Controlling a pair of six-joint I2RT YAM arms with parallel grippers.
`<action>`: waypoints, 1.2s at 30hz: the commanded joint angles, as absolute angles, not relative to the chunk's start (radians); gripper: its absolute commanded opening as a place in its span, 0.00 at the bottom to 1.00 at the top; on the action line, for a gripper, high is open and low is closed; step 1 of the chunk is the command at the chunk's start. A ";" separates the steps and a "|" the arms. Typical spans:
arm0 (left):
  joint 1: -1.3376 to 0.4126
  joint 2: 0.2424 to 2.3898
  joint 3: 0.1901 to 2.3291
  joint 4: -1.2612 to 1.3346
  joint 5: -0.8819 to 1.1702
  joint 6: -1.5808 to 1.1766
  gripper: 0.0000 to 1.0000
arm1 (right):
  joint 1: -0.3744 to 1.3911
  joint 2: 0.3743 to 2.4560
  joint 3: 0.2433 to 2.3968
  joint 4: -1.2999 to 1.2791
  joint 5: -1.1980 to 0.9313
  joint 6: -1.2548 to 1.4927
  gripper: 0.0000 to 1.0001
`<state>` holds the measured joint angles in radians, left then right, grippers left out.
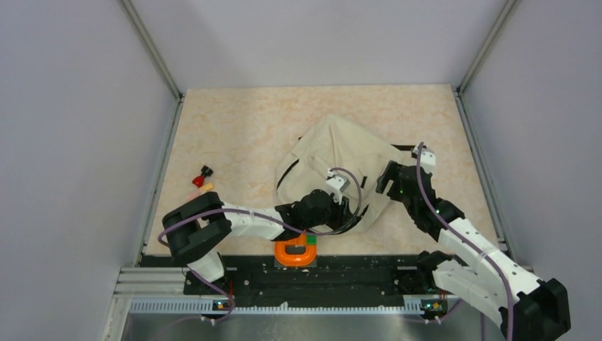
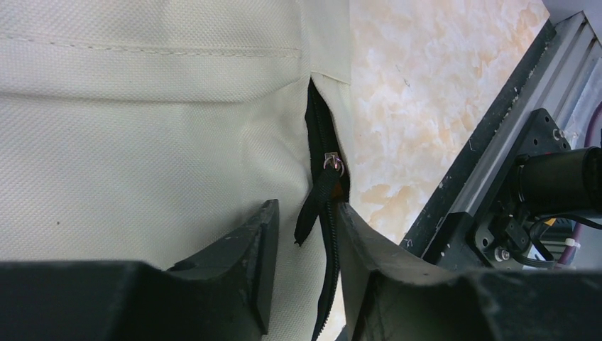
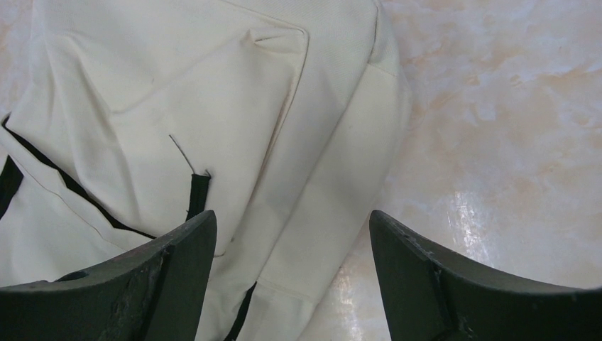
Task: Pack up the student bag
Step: Zip the student bag at the center of the board.
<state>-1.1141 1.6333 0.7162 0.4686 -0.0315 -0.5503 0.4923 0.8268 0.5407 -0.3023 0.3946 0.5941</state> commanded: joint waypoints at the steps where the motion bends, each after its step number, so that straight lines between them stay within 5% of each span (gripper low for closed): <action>1: -1.117 1.649 0.752 0.502 -0.017 -0.555 0.33 | 0.483 0.798 0.527 -0.295 0.385 0.595 0.79; 7: -1.117 1.645 0.753 0.500 -0.013 -0.559 0.00 | 0.476 0.800 0.499 -0.297 0.380 0.626 0.90; 29: -1.117 1.476 0.695 0.543 -0.014 -0.532 0.00 | 0.426 0.889 0.287 -0.011 0.241 0.859 0.99; 32: -1.116 1.462 0.693 0.543 -0.022 -0.525 0.00 | 0.427 0.896 0.264 0.128 0.200 0.868 0.90; 36: -1.109 1.421 0.708 0.540 -0.059 -0.499 0.00 | 0.426 0.930 0.334 0.225 0.189 0.841 0.56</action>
<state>-1.1141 1.5005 0.6937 0.4927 -0.0223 -0.5358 0.4393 0.9020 0.2680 0.0452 0.2104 0.8486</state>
